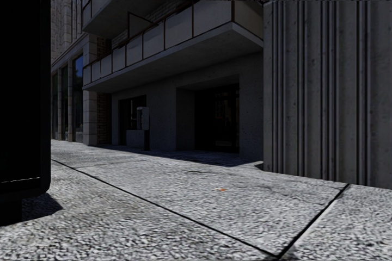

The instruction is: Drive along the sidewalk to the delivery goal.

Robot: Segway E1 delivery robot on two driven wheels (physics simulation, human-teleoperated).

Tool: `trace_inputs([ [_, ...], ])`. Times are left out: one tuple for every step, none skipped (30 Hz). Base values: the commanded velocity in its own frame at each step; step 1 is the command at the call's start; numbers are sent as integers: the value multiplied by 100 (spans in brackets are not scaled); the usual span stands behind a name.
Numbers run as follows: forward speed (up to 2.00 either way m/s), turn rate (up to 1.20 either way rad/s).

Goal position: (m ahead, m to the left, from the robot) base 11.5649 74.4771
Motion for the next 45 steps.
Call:
trace_inputs([
  [0,63],
  [0,63],
  [0,63],
  [0,63],
  [0,63],
  [0,60],
  [0,57],
  [0,57],
  [0,56],
  [0,56],
  [0,56],
  [0,56],
  [0,47],
  [0,37],
  [0,36],
  [0,36],
  [0,37],
  [0,38],
  [0,39],
  [0,39],
  [0,39],
  [0,39],
  [0,39],
  [0,39],
  [0,38],
  [0,28],
  [0,28],
  [0,23],
  [0,21],
  [0,21],
  [0,21],
  [0,21],
  [0,21],
  [0,21],
  [0,21],
  [0,21],
  [0,21],
  [0,21],
  [0,21],
  [0,0],
  [0,0],
  [0,0],
  [0,0],
  [0,0],
  [0,0],
])
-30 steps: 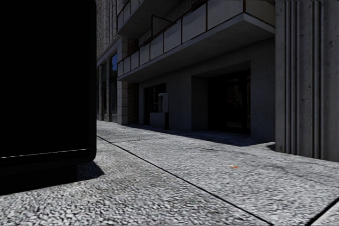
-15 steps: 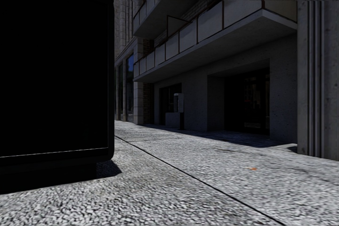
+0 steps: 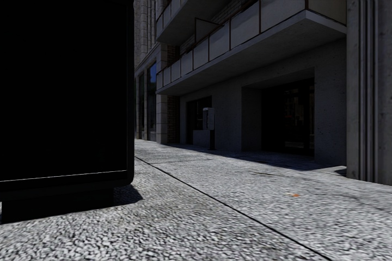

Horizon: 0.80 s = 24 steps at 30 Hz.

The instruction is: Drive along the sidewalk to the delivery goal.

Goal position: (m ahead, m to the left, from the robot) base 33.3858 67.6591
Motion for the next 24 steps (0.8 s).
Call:
trace_inputs([
  [0,0],
  [0,0],
  [0,0],
  [0,0],
  [0,0],
  [0,0],
  [0,0],
  [0,0],
  [0,0],
  [0,0],
  [10,0],
  [89,0],
  [89,0],
  [107,0],
  [96,0],
  [96,0],
  [96,0],
  [92,0],
  [62,0],
  [62,0],
  [14,0],
  [18,0],
  [39,0],
  [39,0],
])
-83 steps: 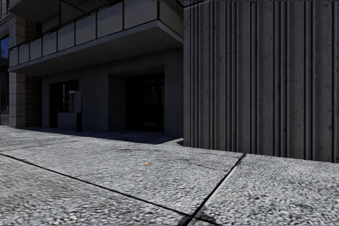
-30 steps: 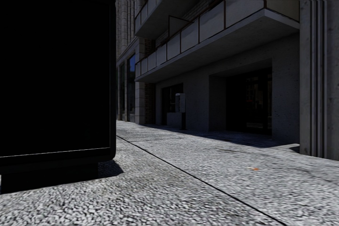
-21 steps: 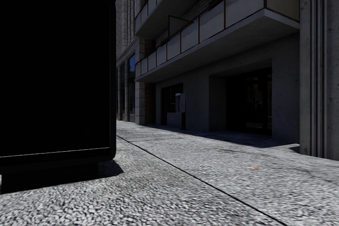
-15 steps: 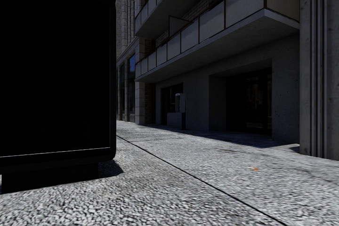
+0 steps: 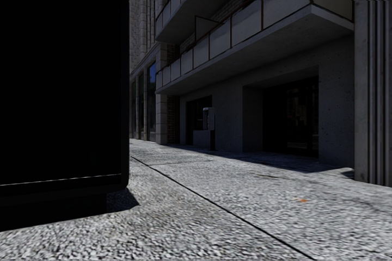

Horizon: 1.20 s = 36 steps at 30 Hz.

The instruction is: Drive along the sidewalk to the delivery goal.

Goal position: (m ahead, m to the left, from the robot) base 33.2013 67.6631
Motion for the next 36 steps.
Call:
trace_inputs([
  [82,0],
  [200,0],
  [200,0],
  [200,0],
  [200,0],
  [200,0],
  [200,0],
  [200,0],
  [200,0],
  [200,0],
  [200,0],
  [200,0],
  [200,0],
  [200,0],
  [200,0],
  [200,0],
  [200,0],
  [200,0],
  [200,0],
  [200,0],
  [200,0],
  [200,0],
  [200,0],
  [200,0],
  [200,0],
  [200,0],
  [200,0],
  [200,0],
  [200,0],
  [200,0],
  [200,0],
  [200,0],
  [200,0],
  [200,0],
  [200,0],
  [200,0],
])
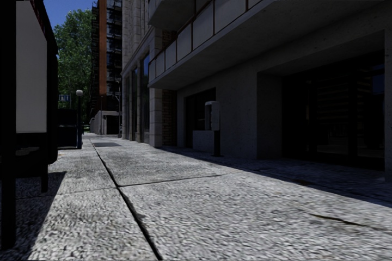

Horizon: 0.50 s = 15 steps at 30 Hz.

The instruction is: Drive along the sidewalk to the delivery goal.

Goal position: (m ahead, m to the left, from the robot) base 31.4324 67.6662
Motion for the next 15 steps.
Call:
trace_inputs([
  [200,0],
  [200,0],
  [200,0],
  [200,0],
  [200,0],
  [200,0],
  [200,0],
  [200,5],
  [200,5],
  [200,10],
  [200,17],
  [200,21],
  [200,21],
  [200,28],
  [200,34],
])
